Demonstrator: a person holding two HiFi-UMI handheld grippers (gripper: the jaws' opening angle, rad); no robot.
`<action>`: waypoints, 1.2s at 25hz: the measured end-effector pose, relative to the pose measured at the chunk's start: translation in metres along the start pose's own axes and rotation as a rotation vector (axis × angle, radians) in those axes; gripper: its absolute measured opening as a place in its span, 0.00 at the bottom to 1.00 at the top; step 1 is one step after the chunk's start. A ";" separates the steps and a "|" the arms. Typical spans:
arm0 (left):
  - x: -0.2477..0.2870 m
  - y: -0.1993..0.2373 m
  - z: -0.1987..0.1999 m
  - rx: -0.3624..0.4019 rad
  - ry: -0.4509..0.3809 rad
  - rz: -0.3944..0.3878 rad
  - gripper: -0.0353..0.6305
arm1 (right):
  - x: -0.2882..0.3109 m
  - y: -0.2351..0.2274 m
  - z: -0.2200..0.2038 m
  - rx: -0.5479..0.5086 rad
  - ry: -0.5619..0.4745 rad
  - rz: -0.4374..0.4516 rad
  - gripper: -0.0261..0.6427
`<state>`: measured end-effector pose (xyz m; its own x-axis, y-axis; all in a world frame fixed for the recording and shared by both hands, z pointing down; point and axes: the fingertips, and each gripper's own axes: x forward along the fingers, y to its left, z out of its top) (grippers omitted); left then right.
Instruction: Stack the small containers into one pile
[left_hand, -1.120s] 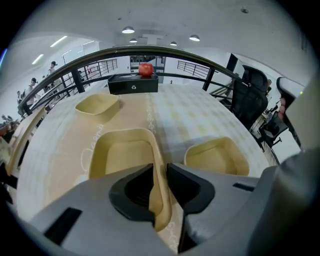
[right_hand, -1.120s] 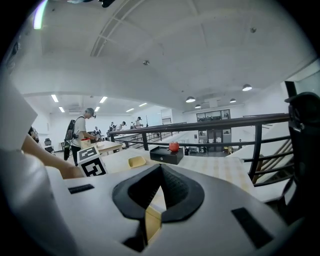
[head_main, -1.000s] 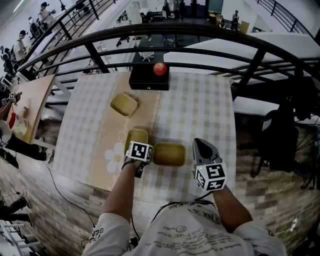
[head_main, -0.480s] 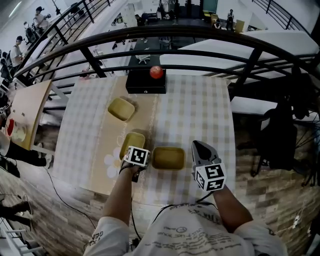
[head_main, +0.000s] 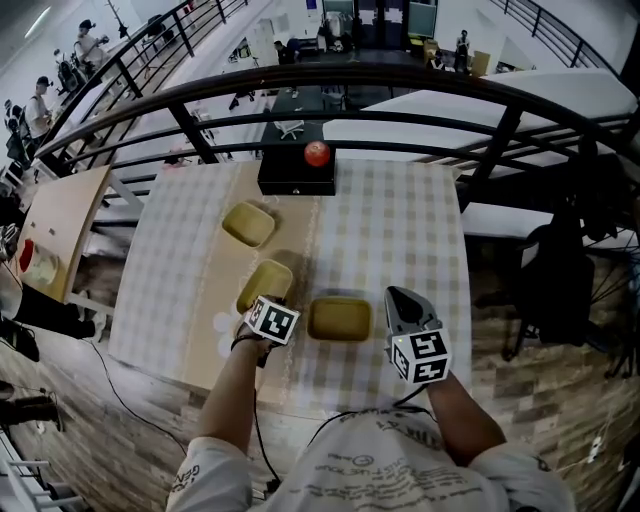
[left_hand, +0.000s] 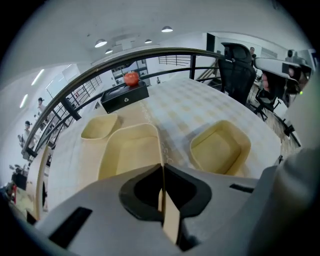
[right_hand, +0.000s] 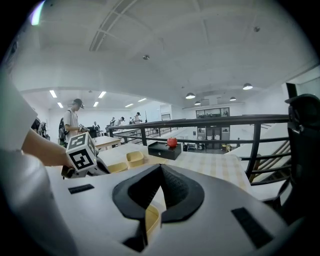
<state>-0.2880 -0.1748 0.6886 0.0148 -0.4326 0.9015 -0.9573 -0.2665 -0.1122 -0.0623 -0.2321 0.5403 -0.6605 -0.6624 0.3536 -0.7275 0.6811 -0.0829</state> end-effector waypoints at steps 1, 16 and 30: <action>-0.003 -0.002 0.003 0.029 -0.008 0.001 0.07 | -0.001 0.000 -0.001 -0.002 0.001 -0.001 0.04; -0.070 -0.098 0.046 0.647 -0.185 -0.031 0.07 | -0.047 -0.014 -0.015 -0.008 -0.011 -0.052 0.04; -0.045 -0.170 0.026 0.955 -0.140 -0.146 0.07 | -0.094 -0.038 -0.044 0.024 0.014 -0.148 0.04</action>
<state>-0.1190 -0.1323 0.6561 0.2080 -0.4220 0.8824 -0.3077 -0.8846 -0.3505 0.0359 -0.1817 0.5508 -0.5432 -0.7506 0.3763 -0.8211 0.5684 -0.0516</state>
